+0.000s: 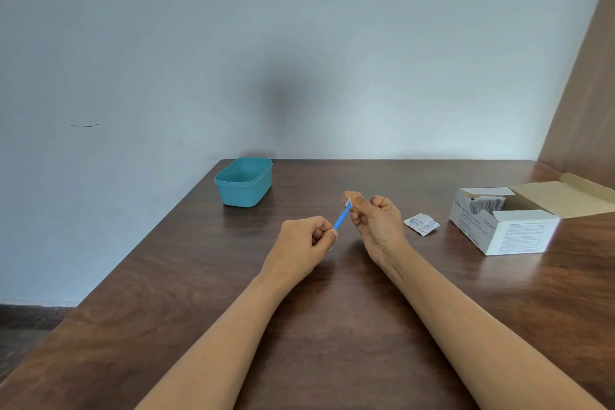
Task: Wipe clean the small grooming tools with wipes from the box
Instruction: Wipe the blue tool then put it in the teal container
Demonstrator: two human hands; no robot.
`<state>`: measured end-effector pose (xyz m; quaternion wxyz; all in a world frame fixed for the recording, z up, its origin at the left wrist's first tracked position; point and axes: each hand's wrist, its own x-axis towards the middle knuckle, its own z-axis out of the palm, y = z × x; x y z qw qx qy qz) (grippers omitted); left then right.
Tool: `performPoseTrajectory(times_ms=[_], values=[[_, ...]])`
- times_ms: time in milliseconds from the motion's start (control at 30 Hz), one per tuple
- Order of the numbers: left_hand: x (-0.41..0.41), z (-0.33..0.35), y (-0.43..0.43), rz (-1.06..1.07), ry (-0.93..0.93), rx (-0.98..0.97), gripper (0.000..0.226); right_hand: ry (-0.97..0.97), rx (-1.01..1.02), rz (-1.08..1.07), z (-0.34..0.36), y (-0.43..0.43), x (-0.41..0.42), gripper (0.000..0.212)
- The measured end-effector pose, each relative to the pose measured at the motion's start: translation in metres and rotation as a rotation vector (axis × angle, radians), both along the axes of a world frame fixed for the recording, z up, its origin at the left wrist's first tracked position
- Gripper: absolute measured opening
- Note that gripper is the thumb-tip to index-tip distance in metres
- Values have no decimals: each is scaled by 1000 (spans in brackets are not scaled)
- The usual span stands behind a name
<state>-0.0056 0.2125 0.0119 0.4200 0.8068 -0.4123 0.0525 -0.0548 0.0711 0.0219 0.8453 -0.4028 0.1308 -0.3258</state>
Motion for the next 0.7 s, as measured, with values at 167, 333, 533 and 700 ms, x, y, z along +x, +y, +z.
performPoseTrajectory(times_ms=[167,333,533,700], values=[[0,0,0,-1,-9,5,15,6,114,-44,1,-1,-1,47],[0,0,-1,-2,-13,11,14,35,111,-58,0,-2,2,47],[0,-1,0,1,-24,15,14,40,-36,14,0,-1,-1,40],[0,-1,1,10,-31,15,14,38,-100,32,0,2,-3,42]])
